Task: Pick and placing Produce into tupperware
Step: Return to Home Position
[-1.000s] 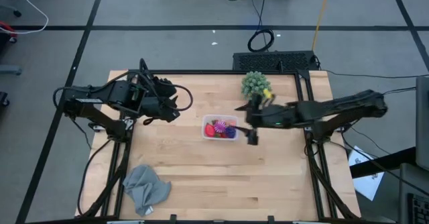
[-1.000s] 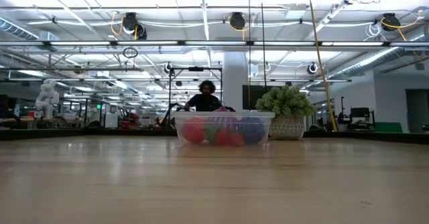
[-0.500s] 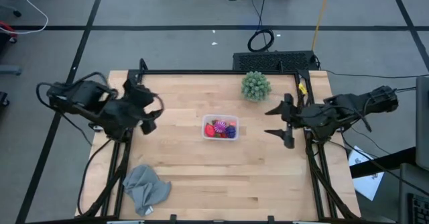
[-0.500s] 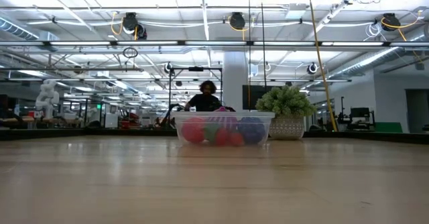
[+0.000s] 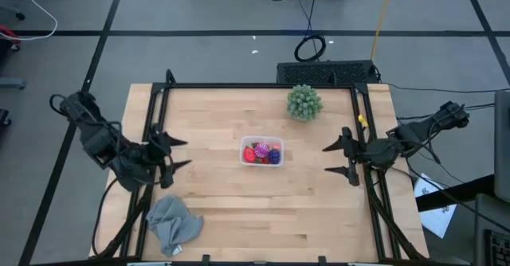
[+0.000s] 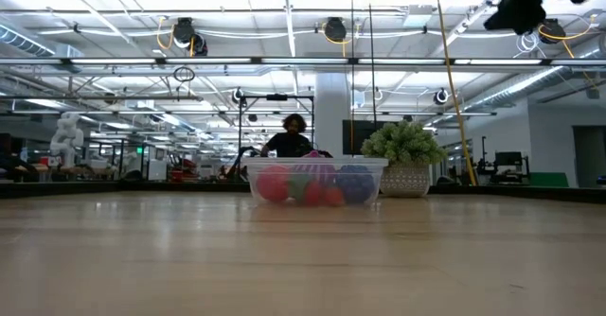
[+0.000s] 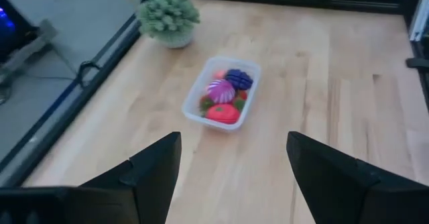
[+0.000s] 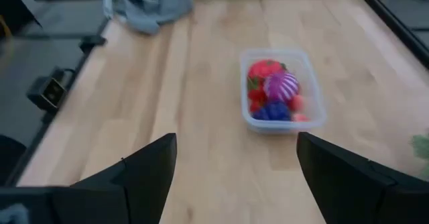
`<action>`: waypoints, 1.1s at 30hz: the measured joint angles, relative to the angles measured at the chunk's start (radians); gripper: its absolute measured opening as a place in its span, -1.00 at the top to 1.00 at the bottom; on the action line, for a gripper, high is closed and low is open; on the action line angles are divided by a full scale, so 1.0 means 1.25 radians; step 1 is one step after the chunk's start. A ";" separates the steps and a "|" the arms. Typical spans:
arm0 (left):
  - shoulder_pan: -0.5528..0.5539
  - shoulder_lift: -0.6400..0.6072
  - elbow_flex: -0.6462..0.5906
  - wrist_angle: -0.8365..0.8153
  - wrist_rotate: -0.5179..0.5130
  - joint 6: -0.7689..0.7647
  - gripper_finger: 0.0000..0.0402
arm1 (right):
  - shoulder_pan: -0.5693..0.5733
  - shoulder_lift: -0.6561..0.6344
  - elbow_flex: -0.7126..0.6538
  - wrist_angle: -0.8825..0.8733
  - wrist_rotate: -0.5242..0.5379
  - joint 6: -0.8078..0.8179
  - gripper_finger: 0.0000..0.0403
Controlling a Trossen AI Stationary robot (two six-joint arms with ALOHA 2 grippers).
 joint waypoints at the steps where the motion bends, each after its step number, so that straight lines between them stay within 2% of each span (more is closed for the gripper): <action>1: -0.004 -0.015 -0.042 0.042 -0.003 0.009 -0.38 | 0.006 -0.025 -0.034 0.031 0.000 0.000 -0.49; 8: 0.014 -0.091 -0.320 0.338 -0.019 0.054 -0.38 | 0.016 -0.143 -0.223 0.241 0.000 -0.001 -0.49; 13: 0.052 -0.122 -0.482 0.562 -0.011 0.125 -0.38 | 0.009 -0.158 -0.320 0.336 0.000 -0.003 -0.49; 19: 0.144 -0.150 -0.628 0.781 0.058 0.224 -0.38 | -0.048 -0.158 -0.397 0.430 0.000 -0.022 -0.49; 23: 0.235 -0.198 -0.734 0.963 0.133 0.321 -0.38 | -0.107 -0.158 -0.424 0.466 0.000 -0.040 -0.49; 28: 0.393 -0.296 -0.870 1.185 0.312 0.451 -0.38 | -0.184 -0.161 -0.427 0.477 -0.019 -0.076 -0.49; 30: 0.466 -0.334 -0.900 1.200 0.374 0.461 -0.38 | -0.219 -0.168 -0.427 0.489 -0.054 -0.090 -0.49; 33: 0.562 -0.376 -0.908 1.151 0.462 0.461 -0.38 | -0.274 -0.197 -0.427 0.515 -0.108 -0.126 -0.49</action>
